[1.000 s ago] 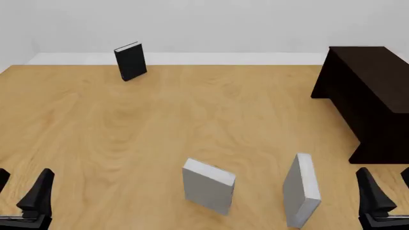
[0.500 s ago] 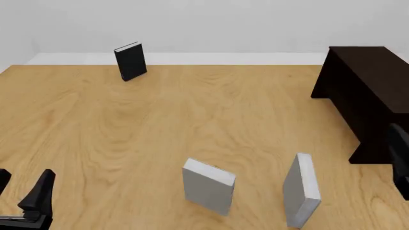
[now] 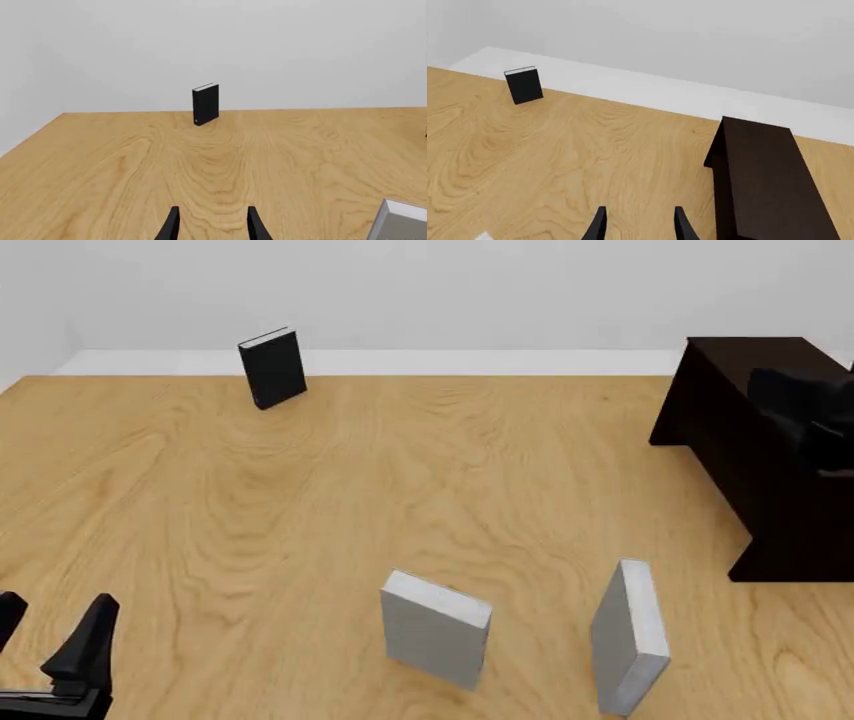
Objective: Pick up the book on the right and place it on the cabinet shelf.
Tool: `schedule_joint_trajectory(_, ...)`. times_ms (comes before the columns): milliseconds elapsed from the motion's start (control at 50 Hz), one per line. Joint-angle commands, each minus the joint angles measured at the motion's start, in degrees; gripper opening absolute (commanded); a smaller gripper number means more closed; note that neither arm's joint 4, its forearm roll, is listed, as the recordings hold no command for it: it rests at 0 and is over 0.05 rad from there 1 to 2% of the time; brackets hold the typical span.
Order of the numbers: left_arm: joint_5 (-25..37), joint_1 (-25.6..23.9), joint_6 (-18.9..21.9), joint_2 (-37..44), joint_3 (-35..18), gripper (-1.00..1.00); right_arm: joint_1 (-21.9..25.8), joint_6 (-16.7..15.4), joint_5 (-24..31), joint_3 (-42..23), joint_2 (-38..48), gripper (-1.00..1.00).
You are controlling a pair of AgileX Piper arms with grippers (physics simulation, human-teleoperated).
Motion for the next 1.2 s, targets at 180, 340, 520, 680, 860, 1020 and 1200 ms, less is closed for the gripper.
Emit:
schedule_joint_trajectory(180,-0.36,-0.73,0.98,0.59,0.03,1.00,0.96,2.73,12.25,-15.30,15.06,1.00)
schedule_joint_trajectory(340,-0.22,-0.74,0.50,0.60,0.02,1.00,2.15,3.69,14.63,-15.58,16.70,1.00)
schedule_joint_trajectory(520,-0.14,-0.63,0.00,0.66,0.02,1.00,2.80,5.63,16.40,-13.55,17.75,1.00)
schedule_joint_trajectory(680,0.09,-0.52,-0.22,0.43,0.02,1.00,3.72,7.23,17.05,-12.25,18.69,1.00)
schedule_joint_trajectory(860,-0.03,-0.58,0.06,0.65,0.04,1.00,5.10,10.54,17.26,-9.69,19.90,1.00)
schedule_joint_trajectory(1020,-0.22,-0.51,0.15,0.82,0.04,1.00,4.86,10.71,17.74,-9.65,19.88,1.00)
schedule_joint_trajectory(1200,-0.12,-0.66,0.29,0.68,0.03,1.00,4.36,10.82,17.93,-8.43,19.24,1.00)
